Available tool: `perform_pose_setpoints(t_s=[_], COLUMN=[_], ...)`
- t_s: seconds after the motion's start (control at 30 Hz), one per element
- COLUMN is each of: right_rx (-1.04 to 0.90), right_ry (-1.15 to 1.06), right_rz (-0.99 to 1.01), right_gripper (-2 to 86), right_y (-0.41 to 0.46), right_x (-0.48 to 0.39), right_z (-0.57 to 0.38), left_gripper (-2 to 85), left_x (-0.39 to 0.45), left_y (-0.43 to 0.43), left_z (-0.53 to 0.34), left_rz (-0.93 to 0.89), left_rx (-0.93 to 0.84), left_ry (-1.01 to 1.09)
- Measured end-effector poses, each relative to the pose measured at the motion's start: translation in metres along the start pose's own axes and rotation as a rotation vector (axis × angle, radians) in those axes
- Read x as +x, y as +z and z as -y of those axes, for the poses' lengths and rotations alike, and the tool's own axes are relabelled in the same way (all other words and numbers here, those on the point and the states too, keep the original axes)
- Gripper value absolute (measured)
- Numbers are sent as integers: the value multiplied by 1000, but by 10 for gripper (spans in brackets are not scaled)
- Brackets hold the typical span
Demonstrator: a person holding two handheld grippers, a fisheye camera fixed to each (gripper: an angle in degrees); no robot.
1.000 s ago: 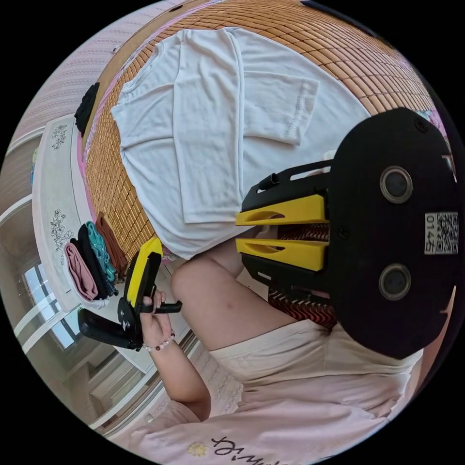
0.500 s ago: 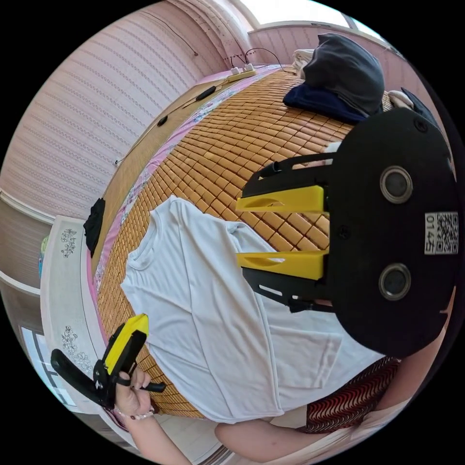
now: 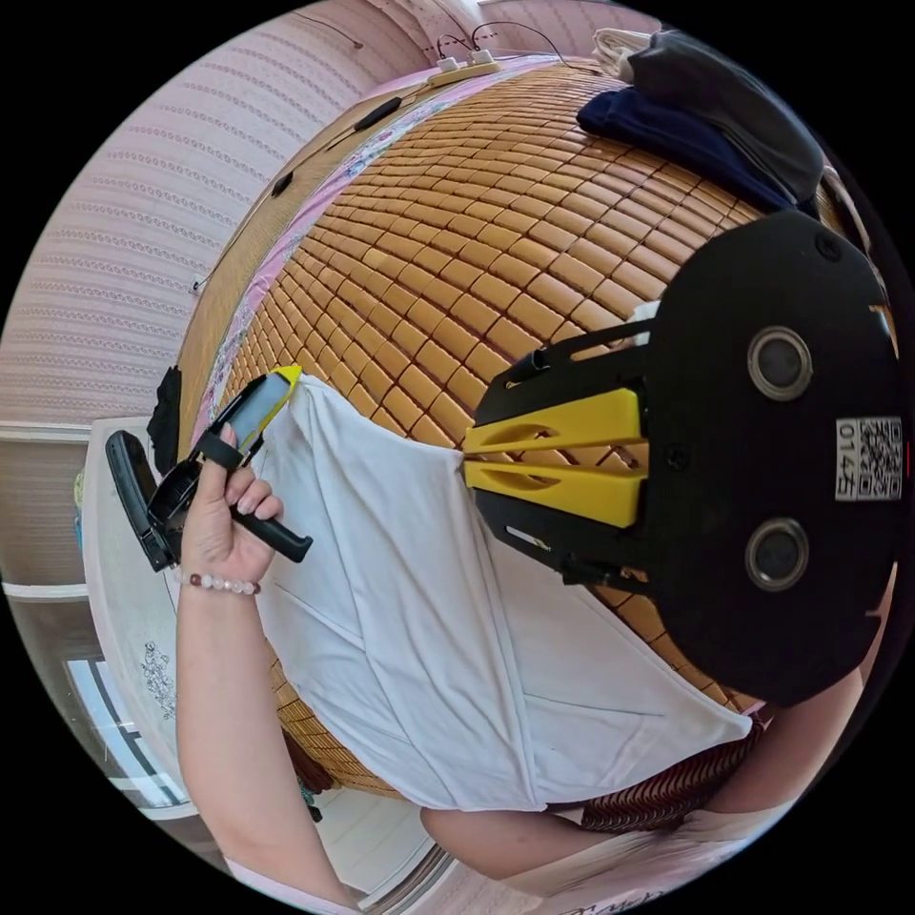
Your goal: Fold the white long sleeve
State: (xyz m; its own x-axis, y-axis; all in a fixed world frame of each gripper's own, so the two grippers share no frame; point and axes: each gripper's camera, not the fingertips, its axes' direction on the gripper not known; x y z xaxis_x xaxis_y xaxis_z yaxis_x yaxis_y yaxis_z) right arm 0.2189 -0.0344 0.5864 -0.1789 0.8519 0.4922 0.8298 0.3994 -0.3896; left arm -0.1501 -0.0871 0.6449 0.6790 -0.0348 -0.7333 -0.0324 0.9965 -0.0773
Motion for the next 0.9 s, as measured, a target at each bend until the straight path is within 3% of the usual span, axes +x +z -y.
perform_pose_setpoints(t_s=[0.17,0.33,0.5,0.7,0.9], right_rx=[-3,0,-15,-24,-45], right_ry=[33,16,-4,-9,48], right_rz=[28,-16,-21,-13,13], right_gripper=[-6,-7,-7,-8,-5], right_y=[-12,-24,-30,-41,-59], right_x=[10,7,7,15,29], right_z=[-5,-7,-11,-21,-38], left_gripper=[3,80,-1,5,79], left_x=[-6,-5,-27,-28,-43], left_y=[-22,-40,-13,-14,-64], left_z=[7,-6,5,19,4], left_rz=[22,113,74,9,-118], left_rx=[27,-39,-143,-33,44], left_ry=[3,61,-53,-20,-49])
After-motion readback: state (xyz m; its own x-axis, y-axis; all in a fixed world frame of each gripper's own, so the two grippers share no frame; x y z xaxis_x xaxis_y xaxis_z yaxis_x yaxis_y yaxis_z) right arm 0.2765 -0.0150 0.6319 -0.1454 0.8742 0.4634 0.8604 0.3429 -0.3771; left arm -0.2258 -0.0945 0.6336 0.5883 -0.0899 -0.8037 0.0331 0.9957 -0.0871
